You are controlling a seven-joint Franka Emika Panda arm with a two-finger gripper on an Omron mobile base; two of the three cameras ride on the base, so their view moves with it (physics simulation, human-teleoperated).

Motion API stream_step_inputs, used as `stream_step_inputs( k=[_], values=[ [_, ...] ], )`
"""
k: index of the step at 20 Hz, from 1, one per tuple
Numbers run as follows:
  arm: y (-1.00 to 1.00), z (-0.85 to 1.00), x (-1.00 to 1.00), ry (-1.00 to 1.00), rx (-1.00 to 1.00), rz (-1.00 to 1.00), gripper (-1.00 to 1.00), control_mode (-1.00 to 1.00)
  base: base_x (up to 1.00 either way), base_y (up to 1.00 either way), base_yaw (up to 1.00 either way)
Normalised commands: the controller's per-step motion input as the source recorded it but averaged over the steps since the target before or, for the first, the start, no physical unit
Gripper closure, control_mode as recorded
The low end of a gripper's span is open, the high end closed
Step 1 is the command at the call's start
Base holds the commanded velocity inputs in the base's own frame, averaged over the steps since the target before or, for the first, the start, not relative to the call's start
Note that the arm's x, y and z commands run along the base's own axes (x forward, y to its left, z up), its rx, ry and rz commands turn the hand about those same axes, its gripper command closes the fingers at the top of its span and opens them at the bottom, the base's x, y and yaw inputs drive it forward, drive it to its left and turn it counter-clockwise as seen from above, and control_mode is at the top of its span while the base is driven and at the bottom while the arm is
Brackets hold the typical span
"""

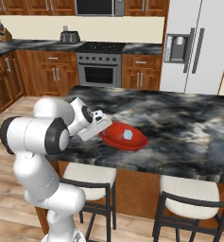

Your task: There are four ice cubes in the ice bowl. Place two ice cubes in each glass of water.

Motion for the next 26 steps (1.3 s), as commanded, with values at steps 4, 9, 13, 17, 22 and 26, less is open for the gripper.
stream_step_inputs(
  k=[4,9,13,17,22,26],
  values=[
    [0.0,0.19,-0.05,-0.12,-0.14,0.0,1.0,-1.0,0.0,0.0,0.0],
    [0.0,0.1,-0.03,-0.14,-0.17,0.0,1.0,-1.0,0.0,0.0,0.0],
    [0.0,0.08,-0.03,-0.08,-0.13,-0.02,1.0,-1.0,0.0,0.0,0.0],
    [-0.09,0.42,-0.07,0.0,-0.05,-0.02,1.0,-1.0,0.0,0.0,0.0],
    [-0.12,0.64,-0.52,0.0,-0.06,-0.02,1.0,-1.0,0.0,0.0,0.0],
    [-0.03,0.68,-0.79,0.0,-0.03,0.0,1.0,-1.0,0.0,0.0,0.0]
  ],
)
